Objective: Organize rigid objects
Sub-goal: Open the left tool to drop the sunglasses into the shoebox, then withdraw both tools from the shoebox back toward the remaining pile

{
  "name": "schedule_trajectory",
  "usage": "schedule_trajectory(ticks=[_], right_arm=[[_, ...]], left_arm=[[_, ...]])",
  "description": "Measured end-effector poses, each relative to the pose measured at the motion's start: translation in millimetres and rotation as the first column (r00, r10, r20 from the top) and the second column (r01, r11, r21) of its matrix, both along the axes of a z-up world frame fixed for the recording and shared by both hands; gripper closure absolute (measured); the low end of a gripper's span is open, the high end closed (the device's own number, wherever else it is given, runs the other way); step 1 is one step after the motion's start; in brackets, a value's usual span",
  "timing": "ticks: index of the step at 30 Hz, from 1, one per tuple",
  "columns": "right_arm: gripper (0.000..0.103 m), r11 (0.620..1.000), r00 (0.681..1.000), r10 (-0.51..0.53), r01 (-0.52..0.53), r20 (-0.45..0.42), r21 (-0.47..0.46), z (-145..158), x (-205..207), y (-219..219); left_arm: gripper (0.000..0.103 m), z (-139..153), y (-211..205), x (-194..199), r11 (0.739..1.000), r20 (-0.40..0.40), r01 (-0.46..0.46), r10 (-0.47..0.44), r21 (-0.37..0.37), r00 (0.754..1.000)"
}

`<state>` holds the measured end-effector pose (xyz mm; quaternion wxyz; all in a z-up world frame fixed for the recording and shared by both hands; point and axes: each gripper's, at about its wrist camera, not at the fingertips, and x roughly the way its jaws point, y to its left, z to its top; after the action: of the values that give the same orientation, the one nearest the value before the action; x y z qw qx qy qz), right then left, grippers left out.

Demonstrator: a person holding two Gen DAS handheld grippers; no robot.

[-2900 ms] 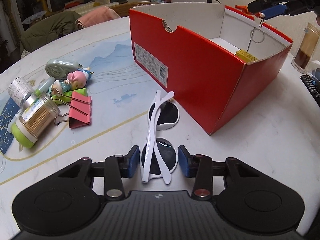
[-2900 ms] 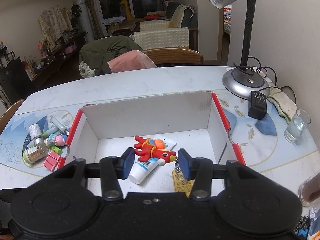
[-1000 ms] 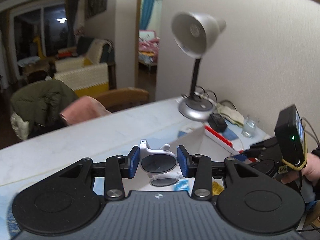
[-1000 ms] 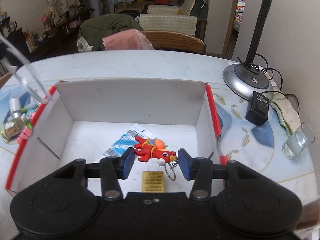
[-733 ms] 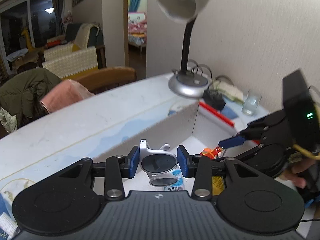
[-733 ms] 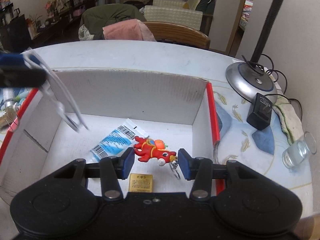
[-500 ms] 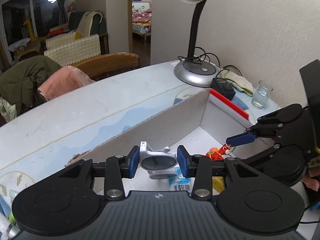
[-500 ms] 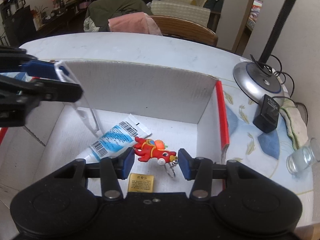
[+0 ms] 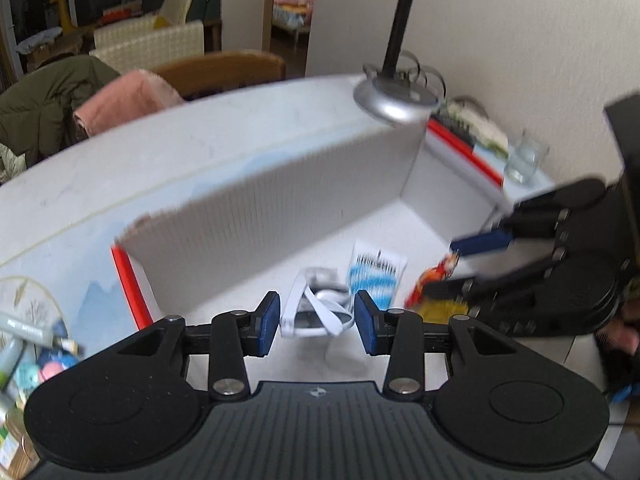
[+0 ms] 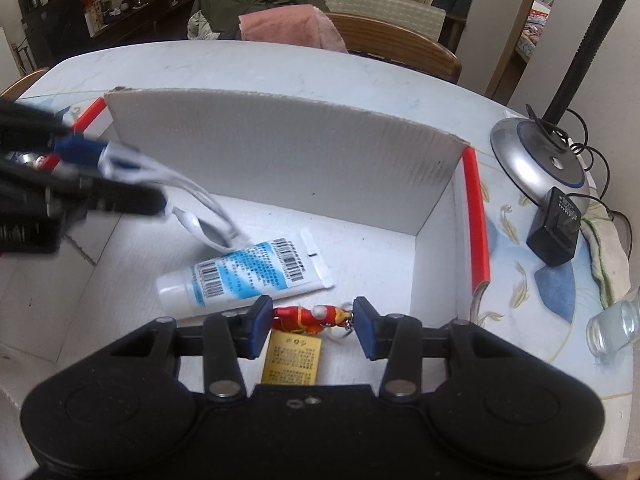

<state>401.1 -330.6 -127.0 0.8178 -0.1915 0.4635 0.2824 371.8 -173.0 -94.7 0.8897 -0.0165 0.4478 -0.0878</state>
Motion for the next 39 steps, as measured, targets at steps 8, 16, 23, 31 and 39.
schedule_trajectory(ticks=[8,16,23,31,39], right_arm=[[0.053,1.0,1.0,-0.002,0.002,-0.002,0.021,4.7,-8.5,-6.8],[0.05,0.998,1.0,0.002,-0.003,0.018,0.063,21.8,-21.6,-12.5],[0.046,0.994,0.999,0.018,-0.023,0.05,0.111,41.7,-41.6,-10.0],[0.041,0.99,0.995,0.039,-0.05,0.087,0.134,63.9,-66.7,1.8],[0.035,0.985,0.993,0.009,-0.03,0.121,0.171,84.9,-88.4,17.5]], left_arm=[[0.064,-9.5,-11.4,-2.7,0.999,-0.078,0.036,-0.033,0.035,0.996],[0.06,3.6,-9.2,-21.1,1.0,-0.046,0.013,-0.012,0.005,0.999],[0.053,22.7,-0.2,-45.2,1.0,0.017,-0.016,0.017,-0.023,1.0],[0.049,44.1,15.0,-72.9,0.997,0.088,-0.042,0.047,-0.061,0.995],[0.037,60.7,43.2,-103.7,0.996,0.167,-0.059,0.07,-0.07,0.983]])
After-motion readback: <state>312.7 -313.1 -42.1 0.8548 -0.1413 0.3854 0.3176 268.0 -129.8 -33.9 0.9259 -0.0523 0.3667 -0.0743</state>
